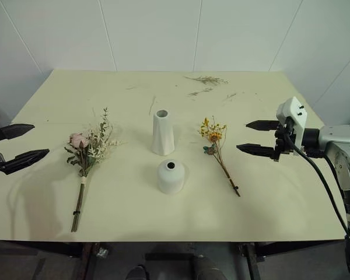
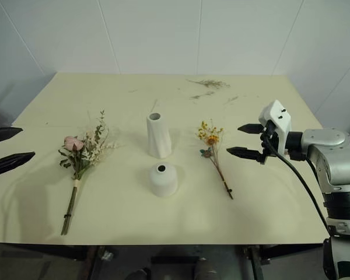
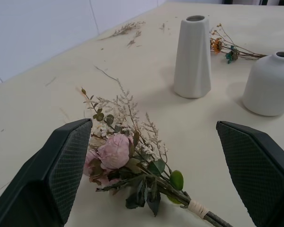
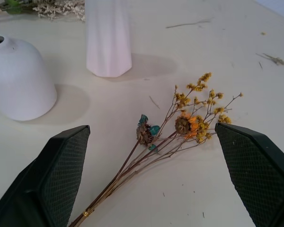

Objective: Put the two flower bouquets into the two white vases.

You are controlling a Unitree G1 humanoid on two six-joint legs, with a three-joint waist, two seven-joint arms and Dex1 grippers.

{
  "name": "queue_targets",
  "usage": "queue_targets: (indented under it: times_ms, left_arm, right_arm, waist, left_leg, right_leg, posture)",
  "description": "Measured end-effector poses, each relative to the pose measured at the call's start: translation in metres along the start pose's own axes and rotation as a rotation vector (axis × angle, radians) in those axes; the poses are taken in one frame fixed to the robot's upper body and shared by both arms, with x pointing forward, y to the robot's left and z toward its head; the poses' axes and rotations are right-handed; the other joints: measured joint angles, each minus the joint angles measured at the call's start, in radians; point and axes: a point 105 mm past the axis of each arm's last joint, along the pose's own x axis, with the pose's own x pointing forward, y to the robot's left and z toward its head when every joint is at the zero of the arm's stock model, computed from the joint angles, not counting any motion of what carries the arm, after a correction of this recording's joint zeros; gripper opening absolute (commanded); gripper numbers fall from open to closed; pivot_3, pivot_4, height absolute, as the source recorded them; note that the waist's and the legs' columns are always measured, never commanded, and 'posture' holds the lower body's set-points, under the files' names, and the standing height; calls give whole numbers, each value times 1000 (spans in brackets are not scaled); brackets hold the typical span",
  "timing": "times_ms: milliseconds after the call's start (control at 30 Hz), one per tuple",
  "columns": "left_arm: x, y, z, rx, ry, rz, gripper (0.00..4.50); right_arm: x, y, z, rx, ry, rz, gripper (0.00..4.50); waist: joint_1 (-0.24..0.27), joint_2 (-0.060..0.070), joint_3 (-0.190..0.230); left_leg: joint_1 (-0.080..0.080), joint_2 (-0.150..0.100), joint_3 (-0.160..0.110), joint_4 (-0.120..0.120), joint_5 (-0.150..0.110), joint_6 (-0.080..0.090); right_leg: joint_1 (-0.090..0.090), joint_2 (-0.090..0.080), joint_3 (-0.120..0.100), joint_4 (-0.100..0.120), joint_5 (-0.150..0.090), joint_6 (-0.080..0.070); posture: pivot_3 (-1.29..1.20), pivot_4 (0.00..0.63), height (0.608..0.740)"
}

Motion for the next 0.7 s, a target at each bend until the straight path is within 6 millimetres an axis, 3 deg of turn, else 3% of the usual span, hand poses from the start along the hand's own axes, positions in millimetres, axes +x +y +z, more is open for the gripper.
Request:
queue_targets:
  times_ms: [367, 700]
  left_arm:
    - [15, -6, -7, -45, -37, -54, 4488]
    - [14, -17, 2, -105, -124, -124, 4488]
  right_arm:
    - [5, -1, 1, 38, -16, -85, 4500]
    - [19, -10, -33, 174, 359, -205, 4500]
  waist:
    - [9, 0, 0]
    - [2, 0, 0]
  left_leg:
    - [0, 0, 0, 1, 0, 0]
    - [0, 0, 1, 0, 0, 0]
  right_leg:
    - [0, 0, 0, 2, 0, 0]
    - [-2, 0, 2, 3, -1, -1]
  posture:
    - [0, 150, 740]
    - [0, 150, 740]
